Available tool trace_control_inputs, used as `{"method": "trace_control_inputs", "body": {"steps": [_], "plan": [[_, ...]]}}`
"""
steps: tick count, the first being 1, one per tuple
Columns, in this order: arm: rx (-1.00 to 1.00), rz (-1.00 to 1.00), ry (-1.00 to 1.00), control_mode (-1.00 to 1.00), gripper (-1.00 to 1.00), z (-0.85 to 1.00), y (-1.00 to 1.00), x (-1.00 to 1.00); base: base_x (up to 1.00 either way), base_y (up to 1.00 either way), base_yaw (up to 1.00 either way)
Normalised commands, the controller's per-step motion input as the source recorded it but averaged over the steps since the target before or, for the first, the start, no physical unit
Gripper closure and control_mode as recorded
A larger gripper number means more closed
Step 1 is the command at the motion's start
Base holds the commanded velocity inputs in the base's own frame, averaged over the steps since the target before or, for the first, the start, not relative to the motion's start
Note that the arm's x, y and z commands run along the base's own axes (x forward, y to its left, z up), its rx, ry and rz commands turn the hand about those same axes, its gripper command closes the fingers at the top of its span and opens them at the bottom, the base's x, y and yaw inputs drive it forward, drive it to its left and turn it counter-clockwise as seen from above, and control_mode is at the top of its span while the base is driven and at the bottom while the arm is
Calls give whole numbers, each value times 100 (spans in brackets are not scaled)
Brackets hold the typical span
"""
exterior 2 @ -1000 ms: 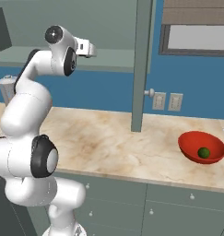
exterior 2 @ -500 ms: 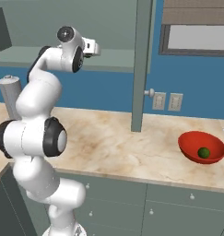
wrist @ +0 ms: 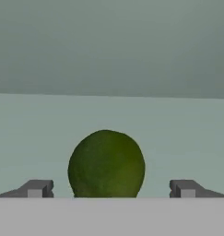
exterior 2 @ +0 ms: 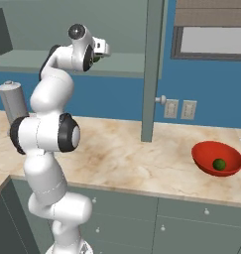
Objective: Pick the limes from the cabinet and place them in one bowl. Pick the apple from the sink and place it in the other bowl.
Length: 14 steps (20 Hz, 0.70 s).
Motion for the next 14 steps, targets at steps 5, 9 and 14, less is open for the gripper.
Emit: {"method": "trace_control_inputs", "body": {"steps": [5,9,14], "plan": [[0,0,1,-100,-100,-13,3,15,0,0,0],[0,0,0,-100,-100,-12,1,20,0,0,0],[0,0,-1,-100,-100,-23,0,25,0,0,0]]}}
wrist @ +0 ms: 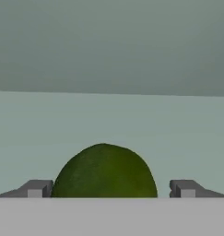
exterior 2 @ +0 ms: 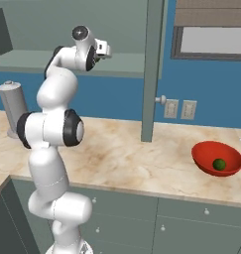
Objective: Pick the limes from the cabinet and place them in one bowl. Pick the apple from the sink and place it in the other bowl.
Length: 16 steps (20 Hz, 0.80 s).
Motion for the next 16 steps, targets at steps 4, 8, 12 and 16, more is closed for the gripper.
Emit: {"method": "trace_control_inputs", "body": {"steps": [4,8,12,16], "plan": [[0,0,0,-100,-100,-7,0,22,0,0,0],[0,0,0,-100,100,-10,0,14,0,0,0],[0,0,2,-100,100,-17,0,1,0,0,0],[0,0,-8,-100,100,-1,1,0,0,0,0]]}}
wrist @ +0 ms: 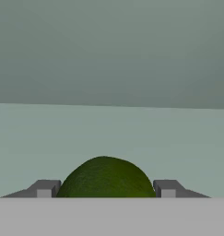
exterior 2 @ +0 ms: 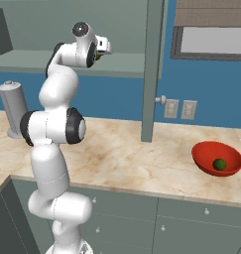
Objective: Pick the limes from the cabinet and place them in one bowl. Pick the apple from the sink and place it in the other bowl.
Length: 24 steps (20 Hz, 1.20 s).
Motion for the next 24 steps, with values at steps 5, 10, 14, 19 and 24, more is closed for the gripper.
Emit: {"method": "trace_control_inputs", "body": {"steps": [5,10,14,19,24], "plan": [[0,-10,-5,-100,100,9,0,0,0,0,0],[-2,-9,0,-100,100,22,0,-10,0,0,0],[1,-2,0,-100,100,3,-8,-14,0,0,0],[0,-2,-2,-100,100,5,-3,-40,0,0,0],[0,-4,-4,-100,100,3,-4,-52,0,0,0]]}}
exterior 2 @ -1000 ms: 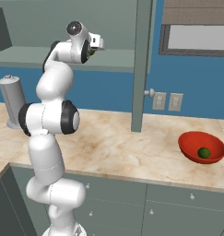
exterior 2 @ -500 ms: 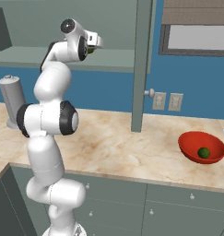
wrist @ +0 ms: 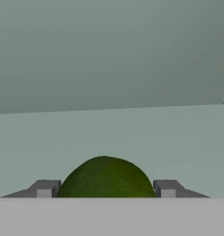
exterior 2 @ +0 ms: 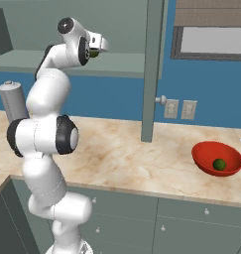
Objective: Pick the limes from the cabinet and place them in one bowl. Pick the apple from the sink and place it in the other bowl.
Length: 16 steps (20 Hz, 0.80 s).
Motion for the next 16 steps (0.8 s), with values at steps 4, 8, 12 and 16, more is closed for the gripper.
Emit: {"method": "trace_control_inputs", "body": {"steps": [4,8,12,16], "plan": [[0,-6,-5,-100,100,0,-3,-64,0,0,0],[2,-6,-2,-100,100,0,-7,-85,0,0,0],[3,-5,0,-100,100,4,-3,-94,0,0,0],[4,-4,0,-100,100,2,-4,-100,0,0,0]]}}
